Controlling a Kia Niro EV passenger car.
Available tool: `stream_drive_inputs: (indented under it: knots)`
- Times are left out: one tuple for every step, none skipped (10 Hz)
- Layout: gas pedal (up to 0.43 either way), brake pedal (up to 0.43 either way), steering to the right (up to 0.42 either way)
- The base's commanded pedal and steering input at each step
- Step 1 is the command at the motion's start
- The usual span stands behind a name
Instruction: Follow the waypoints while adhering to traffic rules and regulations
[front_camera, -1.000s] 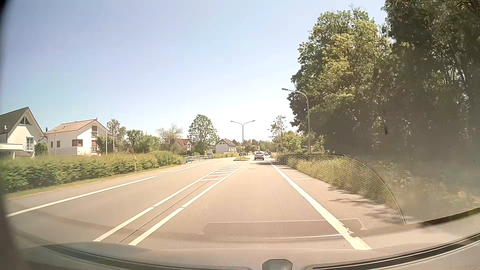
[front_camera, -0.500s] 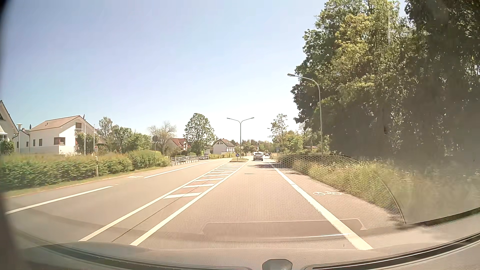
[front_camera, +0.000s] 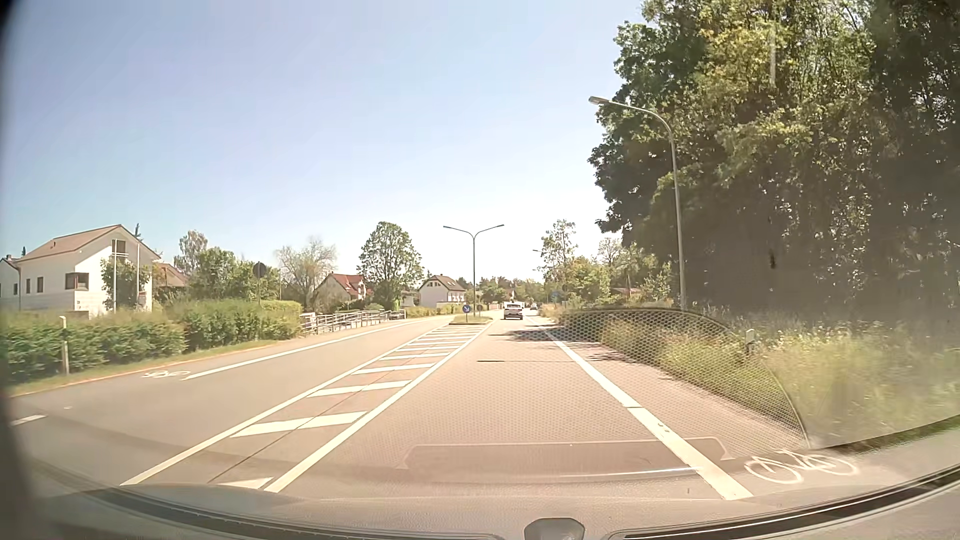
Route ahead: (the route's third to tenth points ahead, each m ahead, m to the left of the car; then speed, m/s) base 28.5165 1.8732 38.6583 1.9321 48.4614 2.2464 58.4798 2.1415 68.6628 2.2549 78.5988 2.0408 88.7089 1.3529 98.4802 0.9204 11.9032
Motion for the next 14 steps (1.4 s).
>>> stream_drive_inputs:
  knots:
    - [0.039,0.03,0.003]
    - [0.039,0.03,0.003]
    - [0.039,0.024,0.003]
    - [0.039,0.03,0.003]
    - [0.039,0.03,0.003]
    - [0.039,0.03,0.003]
    - [0.039,0.03,0.003]
    - [0.039,0.03,0.003]
    - [0.039,0.03,0.003]
    - [0.039,0.03,0.003]
    - [0.039,0.03,0.003]
    - [0.039,0.03,0.003]
    - [0.039,0.03,0.003]
    - [0.039,0.03,0.003]
